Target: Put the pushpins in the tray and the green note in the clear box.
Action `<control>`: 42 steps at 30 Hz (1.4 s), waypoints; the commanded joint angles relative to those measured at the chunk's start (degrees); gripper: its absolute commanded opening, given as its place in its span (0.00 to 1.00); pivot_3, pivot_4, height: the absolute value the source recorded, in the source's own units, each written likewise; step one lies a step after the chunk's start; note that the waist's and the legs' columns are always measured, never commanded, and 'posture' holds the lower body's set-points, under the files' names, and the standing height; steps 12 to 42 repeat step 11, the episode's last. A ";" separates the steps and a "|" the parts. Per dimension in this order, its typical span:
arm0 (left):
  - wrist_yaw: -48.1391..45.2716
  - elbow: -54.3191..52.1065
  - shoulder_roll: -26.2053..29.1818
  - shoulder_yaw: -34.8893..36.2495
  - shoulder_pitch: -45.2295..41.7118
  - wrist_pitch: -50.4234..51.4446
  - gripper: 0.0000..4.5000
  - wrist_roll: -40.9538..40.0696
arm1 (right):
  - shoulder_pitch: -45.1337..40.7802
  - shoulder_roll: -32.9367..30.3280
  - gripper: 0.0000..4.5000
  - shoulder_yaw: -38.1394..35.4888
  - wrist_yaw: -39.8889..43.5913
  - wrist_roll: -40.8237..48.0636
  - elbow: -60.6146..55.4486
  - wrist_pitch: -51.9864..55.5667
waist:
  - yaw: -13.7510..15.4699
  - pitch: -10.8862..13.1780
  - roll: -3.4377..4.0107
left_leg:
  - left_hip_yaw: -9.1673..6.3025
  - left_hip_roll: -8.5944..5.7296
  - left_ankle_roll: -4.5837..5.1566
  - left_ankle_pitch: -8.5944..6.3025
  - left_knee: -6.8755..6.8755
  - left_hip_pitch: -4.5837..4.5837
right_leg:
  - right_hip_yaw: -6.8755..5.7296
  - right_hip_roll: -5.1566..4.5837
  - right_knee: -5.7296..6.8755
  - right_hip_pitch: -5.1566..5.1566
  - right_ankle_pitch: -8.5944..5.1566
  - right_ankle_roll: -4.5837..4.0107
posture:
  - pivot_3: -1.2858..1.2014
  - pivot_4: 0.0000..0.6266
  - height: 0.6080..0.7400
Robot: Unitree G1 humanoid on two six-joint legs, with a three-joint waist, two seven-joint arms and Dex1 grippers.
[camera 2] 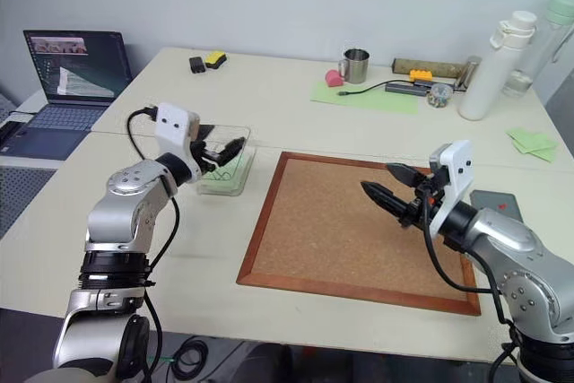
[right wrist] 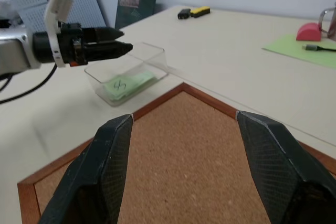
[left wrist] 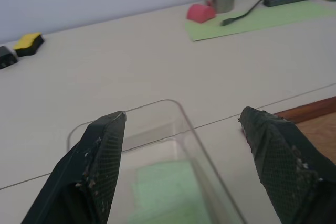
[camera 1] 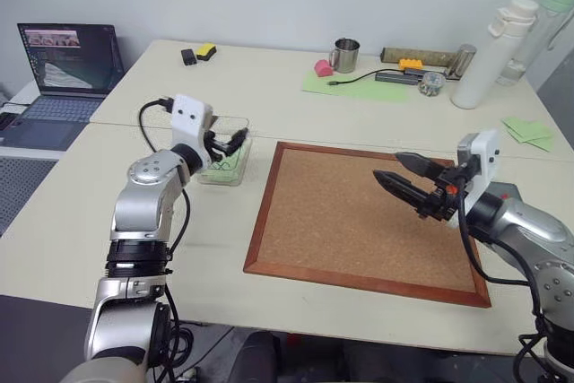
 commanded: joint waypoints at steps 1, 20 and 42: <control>-12.83 -7.97 3.58 -5.35 1.58 3.00 0.85 -4.99 | 4.00 -3.43 0.75 -3.00 3.26 -2.71 -2.04 -2.86 | -0.12 0.00 0.00 | 0.03 -0.01 0.00 0.00 0.00 0.00 | 0.03 0.00 -0.01 0.00 0.00 0.00 | 0.52 0.24 1.00; -22.66 -7.64 3.76 -15.35 4.52 -2.94 0.85 -2.68 | 15.76 -4.52 0.75 -3.09 4.15 -8.75 -5.54 -6.62 | -0.41 -0.02 0.04 | 0.02 0.06 0.01 0.01 0.09 0.10 | 0.07 0.13 0.23 0.02 0.00 -0.01 | 0.52 0.24 1.00; -22.66 -7.64 3.76 -15.35 4.52 -2.94 0.85 -2.68 | 15.76 -4.52 0.75 -3.09 4.15 -8.75 -5.54 -6.62 | -0.41 -0.02 0.04 | 0.02 0.06 0.01 0.01 0.09 0.10 | 0.07 0.13 0.23 0.02 0.00 -0.01 | 0.52 0.24 1.00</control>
